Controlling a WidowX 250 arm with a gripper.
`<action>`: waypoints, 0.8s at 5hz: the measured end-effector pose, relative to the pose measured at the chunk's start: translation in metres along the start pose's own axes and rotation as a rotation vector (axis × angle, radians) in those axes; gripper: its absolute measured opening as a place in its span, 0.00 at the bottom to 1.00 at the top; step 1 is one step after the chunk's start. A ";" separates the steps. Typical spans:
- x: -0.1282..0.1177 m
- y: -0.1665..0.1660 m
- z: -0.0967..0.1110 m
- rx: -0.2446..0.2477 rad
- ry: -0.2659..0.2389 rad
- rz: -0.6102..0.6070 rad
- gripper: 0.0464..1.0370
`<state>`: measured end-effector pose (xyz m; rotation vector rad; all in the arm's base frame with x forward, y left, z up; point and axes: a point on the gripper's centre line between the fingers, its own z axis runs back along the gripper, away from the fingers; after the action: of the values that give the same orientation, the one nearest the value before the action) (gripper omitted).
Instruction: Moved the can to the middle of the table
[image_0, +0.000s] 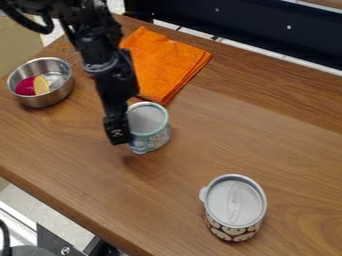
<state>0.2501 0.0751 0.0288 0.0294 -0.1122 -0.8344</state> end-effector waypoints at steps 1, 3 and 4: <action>0.019 -0.004 -0.001 -0.007 -0.010 0.014 0.96; 0.052 -0.012 -0.009 0.007 -0.011 0.110 0.96; 0.067 -0.015 -0.011 0.008 -0.013 0.135 0.96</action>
<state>0.2850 0.0158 0.0222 0.0240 -0.1288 -0.6990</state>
